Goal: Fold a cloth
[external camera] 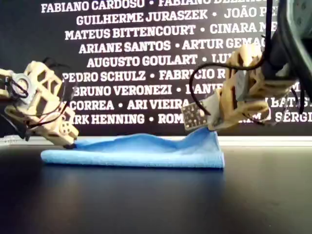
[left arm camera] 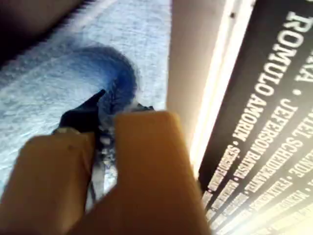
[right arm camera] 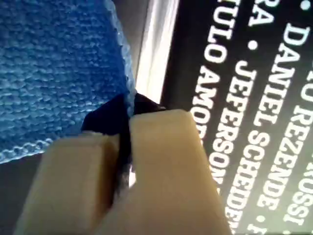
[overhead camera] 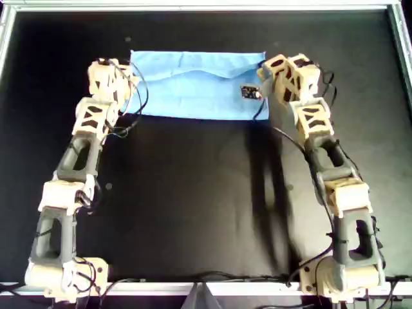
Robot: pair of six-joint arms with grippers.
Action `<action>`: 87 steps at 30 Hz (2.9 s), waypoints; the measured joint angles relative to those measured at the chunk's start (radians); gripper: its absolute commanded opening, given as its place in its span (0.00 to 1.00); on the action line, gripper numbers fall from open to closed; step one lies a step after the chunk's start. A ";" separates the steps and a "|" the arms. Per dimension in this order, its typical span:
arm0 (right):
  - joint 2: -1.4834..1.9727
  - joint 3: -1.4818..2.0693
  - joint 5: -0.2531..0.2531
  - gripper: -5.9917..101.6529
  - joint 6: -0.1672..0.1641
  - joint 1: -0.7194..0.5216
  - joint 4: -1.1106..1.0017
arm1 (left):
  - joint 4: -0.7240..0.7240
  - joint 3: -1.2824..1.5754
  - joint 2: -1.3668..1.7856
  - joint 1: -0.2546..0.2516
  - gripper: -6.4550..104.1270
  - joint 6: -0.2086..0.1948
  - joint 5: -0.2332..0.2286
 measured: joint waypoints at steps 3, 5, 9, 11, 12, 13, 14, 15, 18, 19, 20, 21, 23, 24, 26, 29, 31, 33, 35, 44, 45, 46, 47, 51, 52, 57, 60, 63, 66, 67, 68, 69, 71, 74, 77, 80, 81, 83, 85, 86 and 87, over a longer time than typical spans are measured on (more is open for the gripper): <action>-0.023 0.000 0.000 0.29 0.000 0.000 -0.020 | 0.000 -0.002 0.000 0.000 0.38 0.000 0.000; -0.026 0.000 0.000 0.37 0.000 -0.002 -0.025 | 0.000 -0.002 0.000 0.000 0.43 0.000 0.000; -0.026 0.000 0.000 0.51 0.000 -0.005 -0.025 | 0.000 -0.002 0.000 0.000 0.46 0.000 0.000; -0.026 0.000 0.000 0.54 0.000 -0.006 -0.025 | 0.000 -0.002 0.000 0.000 0.46 0.000 0.000; -0.026 0.000 0.000 0.55 0.000 -0.008 -0.025 | 0.000 -0.002 0.000 0.000 0.46 0.000 0.000; -0.026 0.000 0.000 0.56 0.000 -0.008 -0.025 | 0.000 -0.002 0.000 0.000 0.46 0.000 0.000; -0.026 0.000 0.000 0.57 0.000 -0.008 -0.026 | 0.000 -0.002 0.000 0.000 0.46 0.000 0.000; -0.026 0.000 0.000 0.57 0.000 -0.008 -0.026 | 0.000 -0.002 0.000 0.000 0.46 0.000 0.000; -0.026 0.000 0.000 0.57 0.000 -0.008 -0.026 | 0.000 -0.002 0.000 0.000 0.46 0.000 0.000; -0.026 0.000 -0.006 0.56 0.000 -0.008 -0.026 | 0.000 -0.002 0.000 0.000 0.46 0.000 0.000; -0.026 0.000 -0.009 0.56 0.000 -0.008 -0.026 | 0.000 -0.002 0.000 0.000 0.46 0.000 0.000; -0.026 0.000 -0.011 0.56 0.000 -0.008 -0.026 | 0.005 -0.002 0.000 0.000 0.46 0.000 0.000; -0.026 0.000 -0.012 0.56 0.000 -0.012 -0.026 | 0.006 -0.002 0.003 0.002 0.46 0.000 0.002; -0.023 0.000 -0.012 0.56 0.000 -0.020 -0.026 | 0.006 -0.002 0.011 0.002 0.46 0.000 0.000; -0.009 0.002 -0.012 0.56 0.000 -0.044 -0.026 | 0.012 -0.002 0.038 0.006 0.46 0.000 0.000; 0.046 0.002 -0.012 0.56 0.006 -0.091 -0.026 | 0.051 0.000 0.118 0.011 0.46 0.000 0.000; 0.100 0.002 -0.012 0.56 0.009 -0.118 -0.021 | 0.101 0.000 0.184 0.012 0.46 0.000 0.000; 0.169 0.009 -0.012 0.56 0.009 -0.127 0.009 | 0.175 0.009 0.261 0.015 0.46 0.000 0.000; 0.256 0.057 -0.012 0.57 0.009 -0.126 0.064 | 0.273 0.018 0.336 0.015 0.46 0.000 0.000; 0.824 0.589 -0.012 0.57 0.015 -0.121 0.181 | 0.692 0.021 0.788 0.018 0.62 -0.018 -0.002; 0.927 0.673 -0.012 0.56 0.015 -0.120 0.181 | 0.741 0.020 0.859 0.018 0.64 -0.028 -0.002; 1.032 0.753 -0.012 0.56 0.015 -0.118 0.181 | 0.798 0.020 0.931 0.018 0.65 -0.037 -0.002; 1.143 0.838 -0.012 0.56 0.015 -0.110 0.181 | 0.861 0.017 0.991 0.020 0.66 -0.048 -0.002; 1.589 1.147 -0.011 0.56 0.015 -0.115 0.181 | 1.108 0.074 1.178 0.038 0.69 -0.089 0.006; 1.690 1.221 -0.006 0.56 0.015 -0.127 0.181 | 1.118 0.114 1.210 0.052 0.69 -0.095 0.008; 2.079 1.582 0.014 0.56 0.008 -0.127 0.181 | 1.129 0.373 1.416 0.094 0.70 -0.095 -0.006; 2.252 1.756 0.086 0.56 0.009 -0.146 0.181 | 1.129 0.528 1.647 0.095 0.70 -0.094 -0.005; 2.393 1.873 0.115 0.56 0.009 -0.132 0.181 | 1.129 0.723 1.901 0.095 0.70 -0.094 -0.005; 2.510 1.971 0.112 0.56 0.008 -0.129 0.181 | 1.129 0.986 2.111 0.095 0.70 -0.094 0.008; 2.542 2.000 0.121 0.56 0.008 -0.129 0.181 | 1.124 1.081 2.168 0.095 0.70 -0.094 0.011; 2.574 2.033 0.121 0.56 0.006 -0.132 0.181 | 1.098 1.177 2.221 0.095 0.70 -0.089 0.011; 2.606 2.065 0.121 0.56 0.006 -0.135 0.181 | 1.060 1.270 2.270 0.095 0.70 -0.078 0.011; 2.663 2.134 0.127 0.57 0.006 -0.135 0.181 | 0.950 1.470 2.364 0.095 0.70 -0.043 0.009; 2.671 2.221 0.129 0.57 0.009 -0.137 0.183 | 0.715 1.770 2.510 0.095 0.70 0.028 0.002; 2.671 2.287 0.140 0.57 0.015 -0.138 0.183 | 0.448 2.059 2.615 0.095 0.70 0.075 0.002; 2.671 2.330 0.141 0.57 0.017 -0.138 0.183 | 0.209 2.287 2.635 0.095 0.70 0.086 0.008; 2.671 2.345 0.144 0.57 0.020 -0.138 0.183 | 0.147 2.353 2.635 0.095 0.70 0.086 0.012; 2.671 2.385 0.160 0.57 0.029 -0.138 0.183 | 0.048 2.453 2.637 0.095 0.69 0.086 0.012; 2.671 2.431 0.166 0.57 0.046 -0.138 0.183 | -0.008 2.517 2.637 0.095 0.69 0.086 0.012; 2.671 2.450 0.166 0.57 0.054 -0.137 0.183 | -0.023 2.539 2.637 0.095 0.69 0.086 0.012; 2.671 2.461 0.166 0.57 0.060 -0.135 0.183 | -0.034 2.559 2.637 0.095 0.70 0.086 0.012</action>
